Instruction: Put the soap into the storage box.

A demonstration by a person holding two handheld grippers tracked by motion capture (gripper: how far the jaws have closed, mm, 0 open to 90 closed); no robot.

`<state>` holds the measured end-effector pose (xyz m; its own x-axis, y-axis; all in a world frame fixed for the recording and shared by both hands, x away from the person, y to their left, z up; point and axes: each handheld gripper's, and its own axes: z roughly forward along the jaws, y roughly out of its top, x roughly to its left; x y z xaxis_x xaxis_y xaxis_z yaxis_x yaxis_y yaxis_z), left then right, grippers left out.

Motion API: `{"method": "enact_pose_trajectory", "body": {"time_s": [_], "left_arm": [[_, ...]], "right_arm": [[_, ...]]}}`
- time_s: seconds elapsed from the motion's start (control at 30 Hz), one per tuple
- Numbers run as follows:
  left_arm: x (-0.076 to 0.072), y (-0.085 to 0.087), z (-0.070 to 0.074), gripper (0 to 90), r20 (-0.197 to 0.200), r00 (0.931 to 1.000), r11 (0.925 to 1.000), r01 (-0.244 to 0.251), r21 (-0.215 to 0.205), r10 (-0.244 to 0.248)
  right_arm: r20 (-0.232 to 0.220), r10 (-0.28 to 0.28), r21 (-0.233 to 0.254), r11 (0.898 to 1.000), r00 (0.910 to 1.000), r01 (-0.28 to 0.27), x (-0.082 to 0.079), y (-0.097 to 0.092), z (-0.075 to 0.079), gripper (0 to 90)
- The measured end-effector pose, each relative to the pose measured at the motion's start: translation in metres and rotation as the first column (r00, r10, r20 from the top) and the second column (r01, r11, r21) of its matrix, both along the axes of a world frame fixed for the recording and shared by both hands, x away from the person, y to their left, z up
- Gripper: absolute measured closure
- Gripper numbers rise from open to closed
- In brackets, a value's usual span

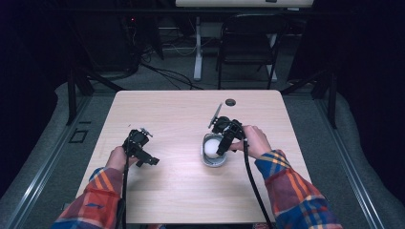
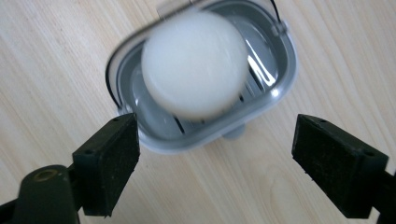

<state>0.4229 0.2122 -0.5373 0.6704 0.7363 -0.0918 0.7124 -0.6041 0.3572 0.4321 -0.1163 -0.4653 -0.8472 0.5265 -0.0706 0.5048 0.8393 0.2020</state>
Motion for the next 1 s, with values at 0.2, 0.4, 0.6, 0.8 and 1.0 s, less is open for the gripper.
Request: {"method": "enact_pose_trajectory", "body": {"time_s": [0.2, 0.4, 0.6, 0.8, 1.0], "left_arm": [[-0.001, 0.0, 0.001, 0.0, 0.008, 1.0, 1.0, -0.003, -0.001, 0.003], [-0.001, -0.002, 0.001, 0.0, 0.014, 0.9999, 1.0, -0.007, 0.001, 0.007], [-0.001, -0.003, 0.001, 0.0, 0.011, 0.9999, 1.0, -0.005, 0.009, 0.005], [0.0, -0.001, 0.0, 0.0, 0.011, 0.9999, 0.9999, -0.007, 0.01, 0.007], [0.001, -0.001, -0.001, 0.0, 0.01, 0.9999, 0.9999, -0.004, 0.013, 0.004]], "right_arm": [[0.008, -0.045, 0.014, 0.999, 0.999, 0.045, -0.009, -0.028, 0.002, 11.9], [0.03, -0.114, 0.01, 0.994, 0.9931, 0.113, -0.019, -0.066, 0.004, 8.0], [0.053, -0.183, 0.02, 0.983, 0.9816, 0.183, -0.032, -0.102, 0.003, 2.2], [0.067, -0.247, -0.003, 0.969, 0.9668, 0.247, -0.046, -0.137, -0.012, 0.0], [0.063, -0.289, -0.011, 0.957, 0.9552, 0.29, -0.058, -0.157, -0.023, 0.0]]}}
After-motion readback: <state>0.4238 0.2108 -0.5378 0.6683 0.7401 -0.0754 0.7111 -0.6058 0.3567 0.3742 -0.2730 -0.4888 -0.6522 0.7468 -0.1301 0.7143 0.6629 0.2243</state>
